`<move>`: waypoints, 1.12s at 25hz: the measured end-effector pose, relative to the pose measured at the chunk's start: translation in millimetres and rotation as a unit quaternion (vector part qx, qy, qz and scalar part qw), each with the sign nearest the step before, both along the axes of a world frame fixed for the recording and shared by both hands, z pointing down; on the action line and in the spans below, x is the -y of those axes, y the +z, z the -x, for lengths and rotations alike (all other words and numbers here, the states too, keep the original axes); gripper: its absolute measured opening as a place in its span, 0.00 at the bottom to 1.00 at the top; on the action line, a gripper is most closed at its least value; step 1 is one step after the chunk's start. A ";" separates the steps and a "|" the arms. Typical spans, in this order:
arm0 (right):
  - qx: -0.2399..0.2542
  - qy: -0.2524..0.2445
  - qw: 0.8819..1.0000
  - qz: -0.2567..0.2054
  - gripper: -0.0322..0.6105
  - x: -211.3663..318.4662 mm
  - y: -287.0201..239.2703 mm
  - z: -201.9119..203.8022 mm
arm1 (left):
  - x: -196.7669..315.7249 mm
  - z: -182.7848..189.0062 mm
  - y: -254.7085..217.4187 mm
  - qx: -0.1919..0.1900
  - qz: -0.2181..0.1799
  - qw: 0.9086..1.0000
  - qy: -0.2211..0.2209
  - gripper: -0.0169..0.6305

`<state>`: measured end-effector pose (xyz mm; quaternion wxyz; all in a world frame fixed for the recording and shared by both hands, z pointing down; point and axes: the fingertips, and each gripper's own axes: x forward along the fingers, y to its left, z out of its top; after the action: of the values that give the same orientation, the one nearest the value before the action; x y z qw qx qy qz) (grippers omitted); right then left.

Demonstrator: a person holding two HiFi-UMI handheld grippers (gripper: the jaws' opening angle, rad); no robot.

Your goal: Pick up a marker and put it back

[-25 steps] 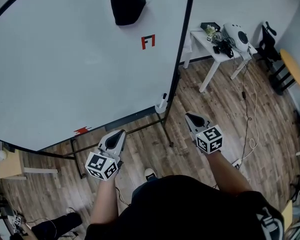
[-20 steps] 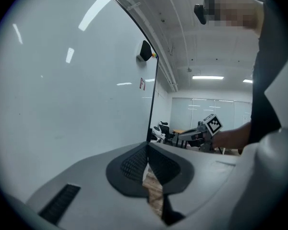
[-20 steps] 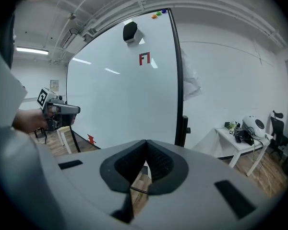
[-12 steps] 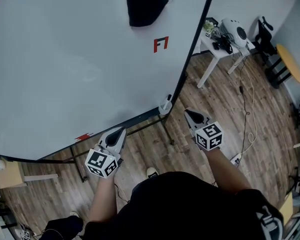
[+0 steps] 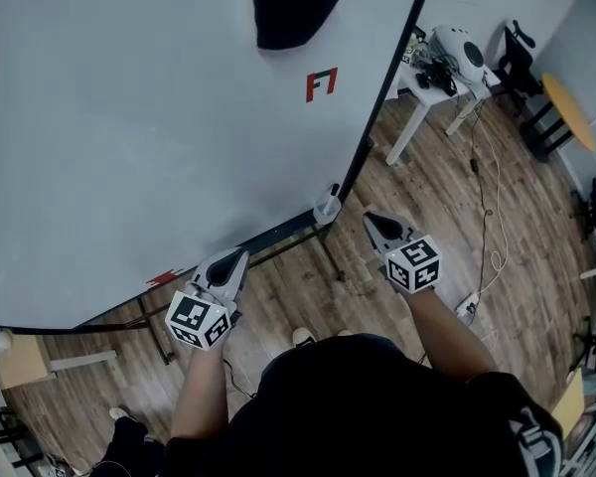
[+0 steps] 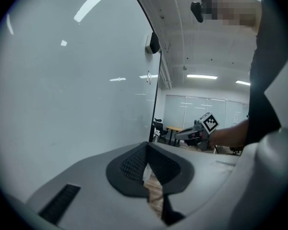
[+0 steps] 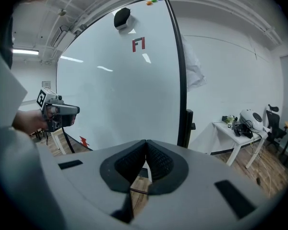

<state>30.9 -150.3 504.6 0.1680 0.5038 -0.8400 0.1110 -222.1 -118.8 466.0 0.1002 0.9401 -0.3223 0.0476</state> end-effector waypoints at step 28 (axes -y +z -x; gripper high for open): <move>0.031 -0.031 0.998 0.043 0.10 78.1 47.0 -30.6 | 42.0 -44.7 12.4 0.033 0.020 0.999 -0.026 0.05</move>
<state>61.5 -228.5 551.7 0.1667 0.4662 -0.8545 0.1571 -177.3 -160.8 478.4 0.1097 0.9271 -0.3488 0.0820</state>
